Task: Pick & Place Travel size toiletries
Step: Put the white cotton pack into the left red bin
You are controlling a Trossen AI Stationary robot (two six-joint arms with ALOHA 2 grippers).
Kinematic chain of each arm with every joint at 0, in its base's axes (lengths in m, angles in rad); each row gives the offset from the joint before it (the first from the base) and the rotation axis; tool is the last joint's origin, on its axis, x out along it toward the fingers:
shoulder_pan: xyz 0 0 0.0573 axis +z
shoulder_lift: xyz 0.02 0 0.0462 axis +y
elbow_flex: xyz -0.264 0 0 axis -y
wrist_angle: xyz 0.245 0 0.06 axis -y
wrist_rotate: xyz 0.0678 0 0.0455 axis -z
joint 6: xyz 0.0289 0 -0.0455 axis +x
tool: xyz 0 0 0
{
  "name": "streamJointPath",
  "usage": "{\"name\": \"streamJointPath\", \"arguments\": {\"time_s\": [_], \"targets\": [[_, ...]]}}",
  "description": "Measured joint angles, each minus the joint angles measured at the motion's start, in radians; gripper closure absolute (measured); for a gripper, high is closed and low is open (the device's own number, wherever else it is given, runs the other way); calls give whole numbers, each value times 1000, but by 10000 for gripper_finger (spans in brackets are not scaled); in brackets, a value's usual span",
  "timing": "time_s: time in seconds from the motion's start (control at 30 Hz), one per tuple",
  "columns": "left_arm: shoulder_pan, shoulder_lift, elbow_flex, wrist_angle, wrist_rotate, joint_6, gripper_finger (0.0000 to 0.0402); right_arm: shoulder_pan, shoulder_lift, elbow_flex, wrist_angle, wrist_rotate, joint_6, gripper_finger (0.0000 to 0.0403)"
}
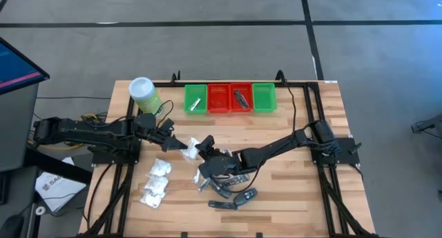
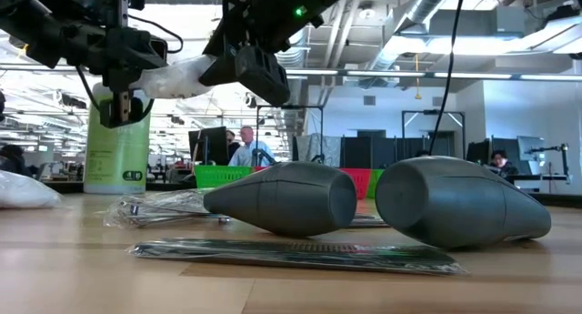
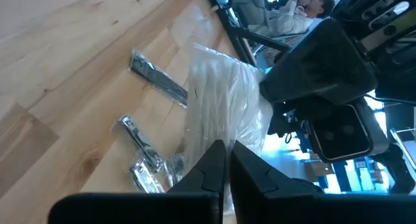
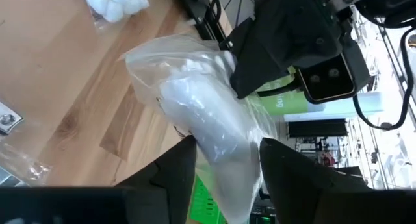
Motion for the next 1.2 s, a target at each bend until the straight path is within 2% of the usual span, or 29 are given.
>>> {"name": "streamJointPath", "arguments": {"time_s": [0.13,0.4,0.6,0.93,1.2], "targets": [[0,0,0,7,1,1,395,1,0,0,0,0,1,283],[0,0,0,17,-17,9,381,9,0,0,-5,-8,30,392],[0,0,0,21,-59,42,361,9,-1,0,-10,-15,72,390],[0,0,0,45,-67,136,314,9,-22,-1,-38,-14,134,399],[0,-2,0,108,-69,153,309,-4,-92,-1,-217,-39,285,401]]}}
